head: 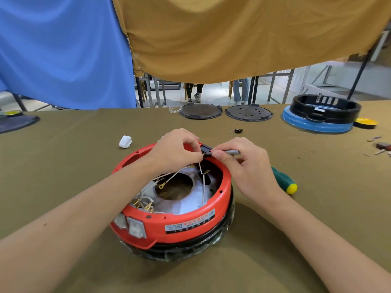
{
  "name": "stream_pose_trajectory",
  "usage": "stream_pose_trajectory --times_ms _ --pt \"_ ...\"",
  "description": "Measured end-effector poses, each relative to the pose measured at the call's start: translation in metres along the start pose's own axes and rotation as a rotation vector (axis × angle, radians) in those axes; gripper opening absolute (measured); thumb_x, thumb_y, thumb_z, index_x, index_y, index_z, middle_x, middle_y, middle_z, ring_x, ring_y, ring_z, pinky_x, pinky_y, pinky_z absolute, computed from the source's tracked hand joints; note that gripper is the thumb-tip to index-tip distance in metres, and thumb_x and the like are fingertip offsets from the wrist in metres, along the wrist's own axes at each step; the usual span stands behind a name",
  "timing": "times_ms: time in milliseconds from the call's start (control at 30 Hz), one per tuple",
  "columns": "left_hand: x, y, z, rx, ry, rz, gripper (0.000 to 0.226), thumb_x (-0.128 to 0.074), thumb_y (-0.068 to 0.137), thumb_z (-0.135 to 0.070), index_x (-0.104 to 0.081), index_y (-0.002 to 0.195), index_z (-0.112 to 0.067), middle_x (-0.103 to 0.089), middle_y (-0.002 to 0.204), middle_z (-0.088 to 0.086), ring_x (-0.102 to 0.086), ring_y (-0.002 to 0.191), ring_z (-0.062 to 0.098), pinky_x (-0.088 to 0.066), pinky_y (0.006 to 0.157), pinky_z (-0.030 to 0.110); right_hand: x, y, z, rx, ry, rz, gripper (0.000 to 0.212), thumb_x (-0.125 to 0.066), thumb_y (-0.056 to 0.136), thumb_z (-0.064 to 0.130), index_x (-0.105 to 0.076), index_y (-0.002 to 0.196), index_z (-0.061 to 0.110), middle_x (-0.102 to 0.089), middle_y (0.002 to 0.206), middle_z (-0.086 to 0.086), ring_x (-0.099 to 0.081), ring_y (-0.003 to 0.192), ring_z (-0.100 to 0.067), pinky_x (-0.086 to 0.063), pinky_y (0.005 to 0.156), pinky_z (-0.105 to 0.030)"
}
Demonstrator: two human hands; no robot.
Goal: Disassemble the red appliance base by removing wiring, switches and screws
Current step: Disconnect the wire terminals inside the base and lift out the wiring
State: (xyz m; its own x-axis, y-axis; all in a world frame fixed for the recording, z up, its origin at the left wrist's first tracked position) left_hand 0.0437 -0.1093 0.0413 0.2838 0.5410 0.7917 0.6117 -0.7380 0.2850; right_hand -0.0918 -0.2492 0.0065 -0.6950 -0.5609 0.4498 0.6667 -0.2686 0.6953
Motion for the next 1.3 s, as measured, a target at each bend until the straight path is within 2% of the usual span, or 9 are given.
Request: stream_pose_trajectory --times_ms 100,233,367,433,533,733,867,1067,1300 --pt "0.000 0.000 0.001 0.001 -0.011 0.004 0.012 -0.072 0.074 -0.018 -0.072 0.065 -0.026 -0.060 0.106 -0.018 -0.051 0.101 -0.012 -0.042 0.094 0.034 0.000 0.002 -0.005 -0.169 0.199 -0.036 0.009 -0.070 0.092 0.020 -0.076 0.091 0.014 -0.073 0.090 0.000 -0.066 0.089 -0.013 -0.053 0.079 -0.032" --pt "0.000 0.001 0.002 0.004 -0.020 0.013 0.011 -0.072 0.074 -0.017 -0.073 0.066 -0.025 -0.060 0.104 -0.020 -0.051 0.099 -0.013 -0.040 0.089 0.031 0.001 0.006 -0.008 -0.277 0.369 -0.015 0.011 -0.067 0.094 0.017 -0.075 0.091 0.011 -0.074 0.086 -0.004 -0.070 0.085 -0.019 -0.058 0.078 -0.035" --pt "0.000 0.001 0.002 0.002 -0.007 0.009 0.012 -0.072 0.075 -0.019 -0.072 0.066 -0.028 -0.059 0.104 -0.020 -0.051 0.099 -0.012 -0.040 0.091 0.031 0.002 0.004 -0.004 -0.142 0.185 0.010 0.011 -0.068 0.093 0.021 -0.075 0.092 0.012 -0.071 0.088 0.002 -0.065 0.088 -0.013 -0.052 0.078 -0.031" --pt "0.000 0.001 0.002 0.002 -0.001 0.006 0.012 -0.072 0.075 -0.021 -0.072 0.066 -0.029 -0.059 0.105 -0.019 -0.050 0.098 -0.013 -0.040 0.091 0.031 0.002 0.001 0.001 -0.029 0.067 0.011 0.013 -0.068 0.092 0.024 -0.076 0.093 0.014 -0.069 0.088 0.006 -0.062 0.090 -0.012 -0.050 0.079 -0.032" --pt "-0.001 0.002 0.003 0.000 0.001 0.003 0.011 -0.073 0.075 -0.020 -0.072 0.067 -0.027 -0.060 0.106 -0.016 -0.050 0.096 -0.012 -0.041 0.093 0.032 0.001 0.001 0.004 0.024 0.006 -0.005 0.014 -0.068 0.092 0.024 -0.077 0.095 0.014 -0.068 0.089 0.006 -0.061 0.091 -0.014 -0.051 0.079 -0.036" --pt "0.000 0.002 0.002 0.007 -0.001 0.003 0.010 -0.073 0.075 -0.021 -0.073 0.067 -0.027 -0.061 0.109 -0.014 -0.054 0.101 -0.003 -0.043 0.097 0.037 0.003 0.000 0.006 0.013 0.033 -0.030 0.013 -0.068 0.093 0.023 -0.077 0.092 0.013 -0.068 0.087 0.006 -0.061 0.088 -0.012 -0.052 0.071 -0.034" --pt "0.000 0.001 0.002 0.004 -0.024 0.004 0.009 -0.073 0.075 -0.020 -0.074 0.067 -0.025 -0.061 0.105 -0.016 -0.055 0.104 -0.002 -0.044 0.098 0.039 0.001 0.000 0.005 0.015 -0.011 -0.008 0.013 -0.068 0.093 0.023 -0.077 0.093 0.013 -0.067 0.087 0.007 -0.060 0.088 -0.013 -0.052 0.074 -0.038" --pt "0.000 0.000 0.001 0.008 -0.021 0.013 0.009 -0.073 0.074 -0.022 -0.074 0.066 -0.025 -0.059 0.102 -0.022 -0.055 0.105 0.000 -0.043 0.099 0.042 0.001 -0.001 0.006 0.040 -0.042 -0.006 0.012 -0.068 0.092 0.022 -0.077 0.094 0.014 -0.069 0.089 0.006 -0.062 0.089 -0.013 -0.050 0.079 -0.035" --pt "0.000 0.000 0.001 0.022 -0.026 0.011 0.011 -0.073 0.073 -0.020 -0.073 0.064 -0.026 -0.059 0.102 -0.020 -0.056 0.104 0.001 -0.043 0.099 0.043 -0.001 0.003 -0.002 -0.202 0.237 -0.054 0.012 -0.068 0.093 0.017 -0.076 0.091 0.008 -0.073 0.085 -0.002 -0.067 0.084 -0.014 -0.053 0.077 -0.033"
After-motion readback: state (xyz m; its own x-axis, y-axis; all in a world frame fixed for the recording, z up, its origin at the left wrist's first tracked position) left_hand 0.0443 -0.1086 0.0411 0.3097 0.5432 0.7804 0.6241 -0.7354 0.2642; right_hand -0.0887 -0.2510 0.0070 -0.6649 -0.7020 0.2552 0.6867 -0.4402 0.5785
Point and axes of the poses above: each hand's wrist, its own y-axis towards the middle knuckle, its own x-axis out of the back of the hand, z = x × y, the point moved 1 cm from there along y, towards the middle knuckle
